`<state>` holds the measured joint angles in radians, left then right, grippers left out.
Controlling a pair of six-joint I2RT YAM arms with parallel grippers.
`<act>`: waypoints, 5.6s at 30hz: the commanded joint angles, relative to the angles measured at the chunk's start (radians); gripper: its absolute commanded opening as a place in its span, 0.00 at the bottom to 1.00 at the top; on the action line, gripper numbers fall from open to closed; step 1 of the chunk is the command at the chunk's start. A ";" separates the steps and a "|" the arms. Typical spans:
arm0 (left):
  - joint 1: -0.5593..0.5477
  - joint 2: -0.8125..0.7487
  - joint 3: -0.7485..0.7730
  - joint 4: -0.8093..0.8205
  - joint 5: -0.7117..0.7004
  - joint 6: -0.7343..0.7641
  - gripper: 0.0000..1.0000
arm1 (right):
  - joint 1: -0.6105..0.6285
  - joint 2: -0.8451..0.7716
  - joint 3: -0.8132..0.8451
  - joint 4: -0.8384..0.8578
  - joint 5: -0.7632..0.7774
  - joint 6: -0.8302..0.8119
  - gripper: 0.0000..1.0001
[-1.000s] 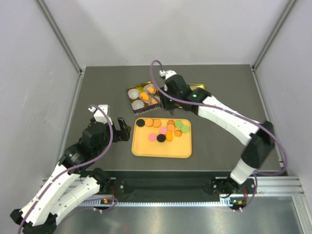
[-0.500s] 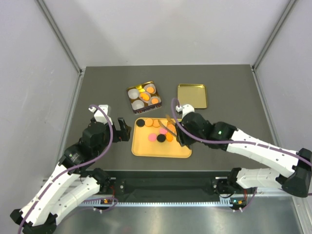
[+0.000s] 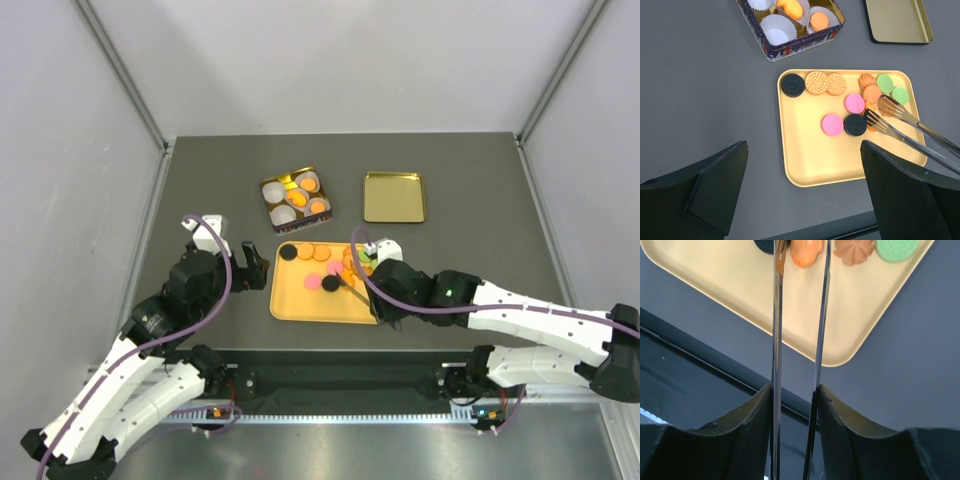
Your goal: Pack the cookies
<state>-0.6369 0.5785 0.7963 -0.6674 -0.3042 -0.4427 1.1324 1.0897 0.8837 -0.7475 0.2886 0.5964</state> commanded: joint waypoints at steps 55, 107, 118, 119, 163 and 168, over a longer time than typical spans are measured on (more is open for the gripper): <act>-0.003 -0.011 0.001 0.011 -0.003 0.002 0.99 | 0.040 -0.039 -0.049 0.014 0.000 0.034 0.28; -0.003 -0.009 0.003 0.008 -0.021 -0.002 0.99 | -0.284 0.604 0.747 0.264 -0.190 -0.291 0.20; -0.003 -0.008 0.003 0.011 -0.013 -0.002 0.99 | -0.304 0.887 0.948 0.367 -0.206 -0.284 0.20; -0.003 -0.008 0.003 0.009 -0.015 -0.002 0.99 | -0.306 0.897 0.955 0.370 -0.197 -0.284 0.20; -0.003 0.006 0.003 0.009 -0.019 -0.004 0.99 | -0.335 1.026 0.977 0.404 -0.212 -0.265 0.30; -0.003 0.004 0.003 0.008 -0.019 -0.004 0.99 | -0.335 1.023 0.974 0.404 -0.213 -0.267 0.33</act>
<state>-0.6369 0.5789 0.7959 -0.6674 -0.3088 -0.4431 0.8082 2.1239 1.8336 -0.4053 0.0795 0.3271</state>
